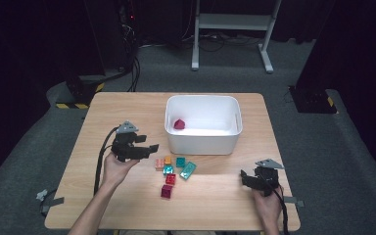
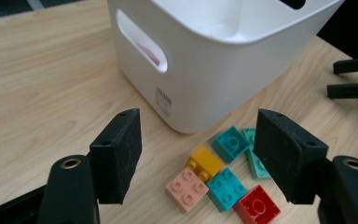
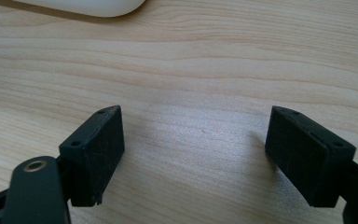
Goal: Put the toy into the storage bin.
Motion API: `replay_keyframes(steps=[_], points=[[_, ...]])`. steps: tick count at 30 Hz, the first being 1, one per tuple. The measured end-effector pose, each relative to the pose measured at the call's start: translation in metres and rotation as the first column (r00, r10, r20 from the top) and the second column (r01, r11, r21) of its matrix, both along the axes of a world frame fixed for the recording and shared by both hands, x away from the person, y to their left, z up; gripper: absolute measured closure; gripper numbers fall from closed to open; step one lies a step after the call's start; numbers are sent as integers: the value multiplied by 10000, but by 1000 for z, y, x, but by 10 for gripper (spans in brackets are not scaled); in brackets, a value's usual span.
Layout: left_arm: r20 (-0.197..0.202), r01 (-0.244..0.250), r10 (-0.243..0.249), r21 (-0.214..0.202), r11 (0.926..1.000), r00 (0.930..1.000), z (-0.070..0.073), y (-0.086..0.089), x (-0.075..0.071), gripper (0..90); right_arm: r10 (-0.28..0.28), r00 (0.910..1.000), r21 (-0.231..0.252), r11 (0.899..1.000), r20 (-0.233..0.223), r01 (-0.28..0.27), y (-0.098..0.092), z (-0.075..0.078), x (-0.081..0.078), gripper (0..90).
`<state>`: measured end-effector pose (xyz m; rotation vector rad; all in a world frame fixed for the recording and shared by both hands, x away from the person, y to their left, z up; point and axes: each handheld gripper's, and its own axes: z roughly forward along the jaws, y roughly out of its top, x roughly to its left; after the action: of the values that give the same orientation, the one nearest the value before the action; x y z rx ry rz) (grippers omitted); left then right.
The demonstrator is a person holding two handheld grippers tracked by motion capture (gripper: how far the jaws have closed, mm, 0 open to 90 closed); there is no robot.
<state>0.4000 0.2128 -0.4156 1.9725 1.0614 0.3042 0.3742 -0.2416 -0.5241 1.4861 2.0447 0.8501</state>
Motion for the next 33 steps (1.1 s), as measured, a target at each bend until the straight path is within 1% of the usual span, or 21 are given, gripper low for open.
replay_keyframes(steps=[2, 3, 4, 5, 8, 10, 14, 16, 18, 20, 28, 30, 33], points=[[-153, -14, 13, -35, 10000, 9999, -7, 0, -1, 323, -1, 10000, 0, 10000, 0, 1, 0, 0, 0, 195], [-221, -65, 66, 74, 10000, 9997, -12, 0, -2, 323, -2, 10000, 2, 10000, -1, 2, 0, 0, 0, 194], [-203, -92, 95, 144, 9999, 9997, -15, 0, -2, 322, -2, 10000, -2, 10000, 1, 2, 0, 0, 0, 194], [-283, -99, 102, 115, 9999, 9995, -19, -1, -2, 323, 0, 10000, -1, 10000, 1, 0, 0, 0, 0, 195], [-477, -175, 190, 308, 9994, 9987, -30, -2, -2, 322, 0, 10000, -1, 10000, -1, 0, 0, 0, 0, 195], [-580, -194, 207, 224, 9996, 9981, -37, -2, -2, 325, 0, 10000, -4, 10000, 0, 0, 0, 0, 0, 195], [-695, -284, 304, 299, 9991, 9971, -48, -4, -2, 331, -1, 10000, -4, 10000, 0, 1, 0, 0, 0, 195], [-708, -330, 363, 467, 9984, 9968, -53, -6, -2, 334, -2, 10000, -2, 10000, -1, 2, 0, 0, 0, 195], [-851, -378, 422, 519, 9979, 9955, -59, -8, -1, 337, -1, 10000, -3, 10000, -1, 1, 0, 0, 0, 195], [-921, -438, 497, 647, 9969, 9945, -64, -11, 0, 337, -2, 10000, -4, 10000, 0, 2, 0, 0, 0, 195], [-1056, -689, 776, 833, 9941, 9914, -79, -21, 4, 353, -3, 10000, -1, 10000, -2, 3, 0, 0, 0, 195], [-1048, -858, 944, 834, 9928, 9900, -81, -22, 4, 367, -2, 10000, -2, 10000, -1, 2, 0, 0, 0, 195], [-1051, -978, 1063, 834, 9917, 9888, -85, -22, 5, 375, -2, 10000, -3, 10000, 1, 2, 0, 0, 0, 195]])
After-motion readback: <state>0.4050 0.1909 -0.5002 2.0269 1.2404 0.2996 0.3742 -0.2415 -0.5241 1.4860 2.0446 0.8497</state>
